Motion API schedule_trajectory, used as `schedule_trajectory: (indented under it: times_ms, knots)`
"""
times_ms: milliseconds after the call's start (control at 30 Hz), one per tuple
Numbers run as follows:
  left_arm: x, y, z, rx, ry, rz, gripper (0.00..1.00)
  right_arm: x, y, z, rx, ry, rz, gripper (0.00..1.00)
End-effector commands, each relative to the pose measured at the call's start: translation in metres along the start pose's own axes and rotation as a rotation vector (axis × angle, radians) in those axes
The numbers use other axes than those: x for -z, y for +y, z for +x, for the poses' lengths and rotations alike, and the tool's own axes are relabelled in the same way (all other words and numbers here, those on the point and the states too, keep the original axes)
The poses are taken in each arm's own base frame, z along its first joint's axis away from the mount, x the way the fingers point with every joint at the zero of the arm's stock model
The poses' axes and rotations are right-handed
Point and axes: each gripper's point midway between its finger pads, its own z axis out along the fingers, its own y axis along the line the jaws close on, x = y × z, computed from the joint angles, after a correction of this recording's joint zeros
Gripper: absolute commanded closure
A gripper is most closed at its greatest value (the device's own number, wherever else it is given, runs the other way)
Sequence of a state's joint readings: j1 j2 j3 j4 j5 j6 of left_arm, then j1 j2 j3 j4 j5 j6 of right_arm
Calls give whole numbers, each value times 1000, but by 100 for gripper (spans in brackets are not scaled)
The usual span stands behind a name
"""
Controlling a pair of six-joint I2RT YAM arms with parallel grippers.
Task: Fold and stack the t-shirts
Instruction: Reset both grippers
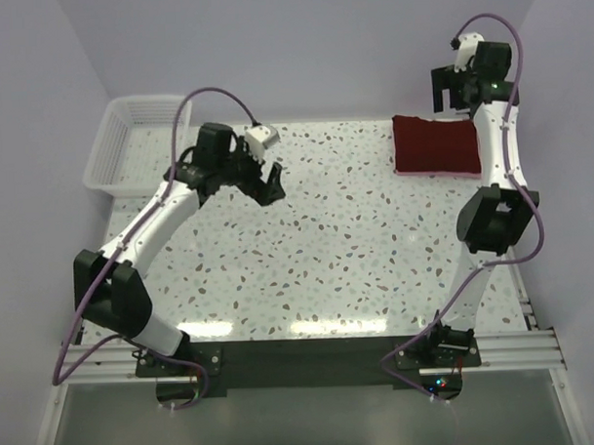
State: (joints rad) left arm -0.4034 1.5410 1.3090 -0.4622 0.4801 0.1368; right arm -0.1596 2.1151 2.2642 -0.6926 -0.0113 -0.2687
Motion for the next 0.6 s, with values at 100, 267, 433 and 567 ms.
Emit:
schedule_trajectory:
  times_ms: [100,267,433,567]
  knots:
    - [67,74,-70,109,-170,-87,0,98,78,-26,-64,-37,-299,1]
    - [93,123,-40,163,-150,-210,0,121,139,26,-58,80,-450,1]
    - [95,131,10,152,-95,-298,0,147,187,78,-35,133,-533,1]
    - [90,122,38,156,-71,-299,0,149,202,143,-40,245,-557,1]
